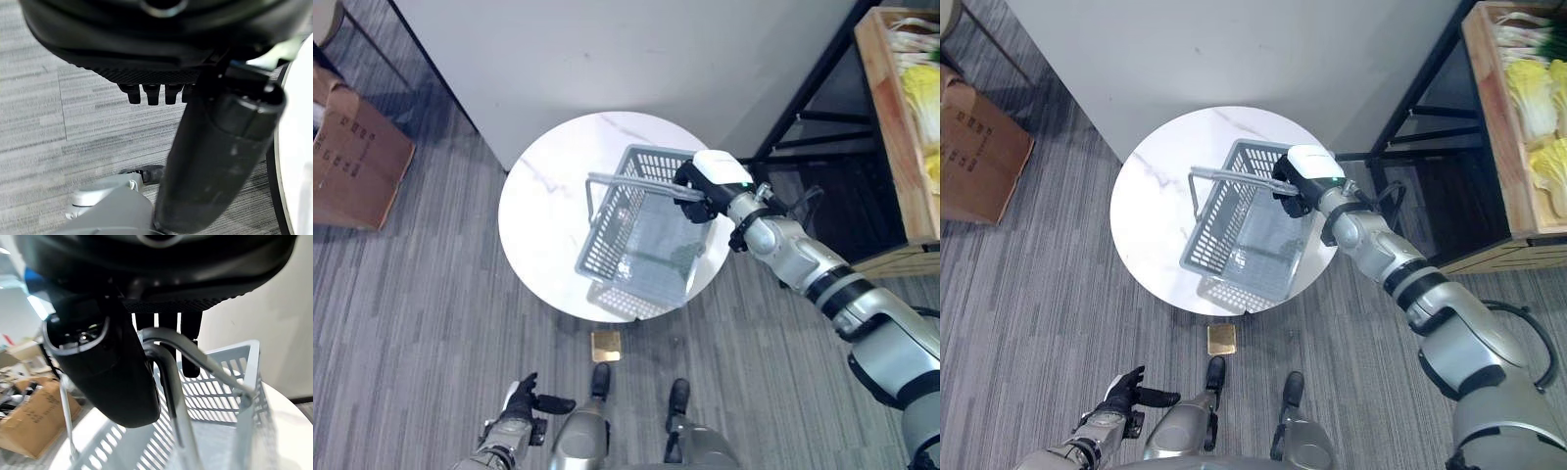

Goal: Get the vegetables into the basket

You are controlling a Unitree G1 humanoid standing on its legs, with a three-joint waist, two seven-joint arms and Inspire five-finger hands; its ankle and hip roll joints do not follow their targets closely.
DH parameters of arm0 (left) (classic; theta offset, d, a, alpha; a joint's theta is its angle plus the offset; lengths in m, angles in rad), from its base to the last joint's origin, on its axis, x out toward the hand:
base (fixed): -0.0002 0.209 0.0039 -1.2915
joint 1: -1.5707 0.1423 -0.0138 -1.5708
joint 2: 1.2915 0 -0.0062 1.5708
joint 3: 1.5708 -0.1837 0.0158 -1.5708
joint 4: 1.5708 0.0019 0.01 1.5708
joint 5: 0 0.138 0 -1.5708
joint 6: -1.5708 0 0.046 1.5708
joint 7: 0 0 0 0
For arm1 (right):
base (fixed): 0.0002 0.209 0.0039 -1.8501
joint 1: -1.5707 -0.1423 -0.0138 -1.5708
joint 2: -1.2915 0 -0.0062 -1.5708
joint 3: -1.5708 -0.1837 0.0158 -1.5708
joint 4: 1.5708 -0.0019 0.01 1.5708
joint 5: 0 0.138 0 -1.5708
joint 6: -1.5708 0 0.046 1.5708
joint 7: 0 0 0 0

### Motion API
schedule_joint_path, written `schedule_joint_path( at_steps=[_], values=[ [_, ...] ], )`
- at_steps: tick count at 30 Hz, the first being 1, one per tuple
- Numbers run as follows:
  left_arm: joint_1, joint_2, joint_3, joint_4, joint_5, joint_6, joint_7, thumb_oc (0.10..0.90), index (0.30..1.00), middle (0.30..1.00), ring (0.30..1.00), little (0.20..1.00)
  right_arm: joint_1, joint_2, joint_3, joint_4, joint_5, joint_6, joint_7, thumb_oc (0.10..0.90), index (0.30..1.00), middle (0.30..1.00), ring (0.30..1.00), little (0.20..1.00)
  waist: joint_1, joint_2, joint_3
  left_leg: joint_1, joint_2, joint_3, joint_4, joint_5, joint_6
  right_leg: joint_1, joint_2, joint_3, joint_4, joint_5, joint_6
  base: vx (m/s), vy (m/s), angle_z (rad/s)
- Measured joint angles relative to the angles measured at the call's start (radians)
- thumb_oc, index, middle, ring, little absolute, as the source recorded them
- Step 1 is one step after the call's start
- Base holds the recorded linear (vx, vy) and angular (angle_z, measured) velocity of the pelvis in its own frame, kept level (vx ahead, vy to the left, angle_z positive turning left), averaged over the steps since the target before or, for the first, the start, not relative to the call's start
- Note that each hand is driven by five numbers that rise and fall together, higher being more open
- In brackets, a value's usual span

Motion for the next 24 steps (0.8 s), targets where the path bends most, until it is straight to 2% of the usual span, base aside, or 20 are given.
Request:
schedule_joint_path(
  at_steps=[2,4,6,8,9,11,13,17,24],
  values=[
    [0.012,0.001,0.032,-0.004,0.019,0.007,-0.004,0.9,1.0,1.0,1.0,1.0,0.068,-0.058,-0.042,-0.108,-0.015,-0.012,0.006,0.4,0.3,0.3,0.3,0.3,-0.007,0.0,-0.001,0.011,0.002,0.003,0.0,-0.004,-0.001,0.009,0.001,0.003,0.0,0.0,0.0,0.03,0.005,-0.09],
    [0.053,0.002,0.05,-0.003,0.04,0.014,-0.005,0.9,1.0,1.0,1.0,1.0,0.125,-0.104,-0.067,-0.199,-0.019,-0.033,0.018,0.4,0.3,0.3,0.3,0.3,-0.031,-0.001,-0.007,0.031,0.003,0.018,-0.001,-0.011,0.0,0.022,0.002,0.02,0.0,0.001,-0.001,0.03,-0.004,-0.2],
    [0.074,0.002,0.057,-0.001,0.045,0.016,-0.005,0.9,1.0,1.0,1.0,1.0,0.171,-0.118,-0.102,-0.239,-0.019,-0.044,0.021,0.4,0.3,0.3,0.3,0.3,-0.047,-0.001,-0.015,0.039,0.005,0.026,-0.001,-0.014,0.002,0.023,0.003,0.03,0.0,0.002,-0.002,0.04,-0.002,-0.16],
    [0.106,-0.003,0.086,0.004,0.077,0.026,-0.007,0.9,1.0,1.0,1.0,1.0,0.268,-0.177,-0.163,-0.321,-0.018,-0.064,0.033,0.4,0.3,0.3,0.3,0.3,-0.073,0.003,-0.035,0.048,0.006,0.035,-0.001,-0.014,0.003,0.029,0.004,0.039,0.0,0.002,-0.002,0.03,-0.01,-0.12],
    [0.105,-0.007,0.11,0.006,0.09,0.027,-0.015,0.9,1.0,1.0,1.0,1.0,0.337,-0.205,-0.226,-0.365,-0.018,-0.065,0.049,0.4,0.3,0.3,0.3,0.3,-0.084,0.008,-0.039,0.055,0.008,0.039,-0.001,-0.015,0.004,0.035,0.005,0.04,0.0,0.002,-0.002,0.03,-0.016,-0.11],
    [0.123,-0.011,0.125,0.012,0.099,0.031,-0.024,0.9,1.0,1.0,1.0,1.0,0.402,-0.219,-0.285,-0.409,-0.016,-0.078,0.054,0.4,0.3,0.3,0.3,0.3,-0.096,0.012,-0.048,0.072,0.01,0.057,-0.001,-0.019,0.004,0.042,0.007,0.056,0.0,0.002,-0.002,0.01,-0.019,-0.19],
    [0.139,-0.02,0.126,0.018,0.118,0.033,-0.026,0.9,1.0,1.0,1.0,1.0,0.563,-0.218,-0.423,-0.481,-0.013,-0.092,0.056,0.4,0.3,0.3,0.3,0.3,-0.104,0.02,-0.058,0.094,0.014,0.074,-0.001,-0.026,0.003,0.056,0.01,0.071,-0.001,0.002,-0.002,0.0,-0.013,-0.28],
    [0.168,-0.031,0.128,0.026,0.125,0.037,-0.026,0.9,1.0,1.0,1.0,1.0,0.671,-0.212,-0.458,-0.491,0.012,-0.098,0.065,0.4,0.3,0.3,0.3,0.3,-0.143,0.032,-0.096,0.104,0.017,0.096,-0.006,-0.036,0.004,0.053,0.014,0.096,-0.001,0.002,-0.003,0.0,-0.001,-0.21],
    [0.195,-0.036,0.146,0.025,0.156,0.036,-0.025,0.9,1.0,1.0,1.0,1.0,0.851,-0.209,-0.518,-0.489,0.046,-0.105,0.084,0.4,0.3,0.3,0.3,0.3,-0.154,0.034,-0.12,0.128,0.021,0.147,-0.002,-0.047,0.008,0.051,0.019,0.142,0.0,0.002,0.0,0.01,0.036,-0.21]
  ],
)
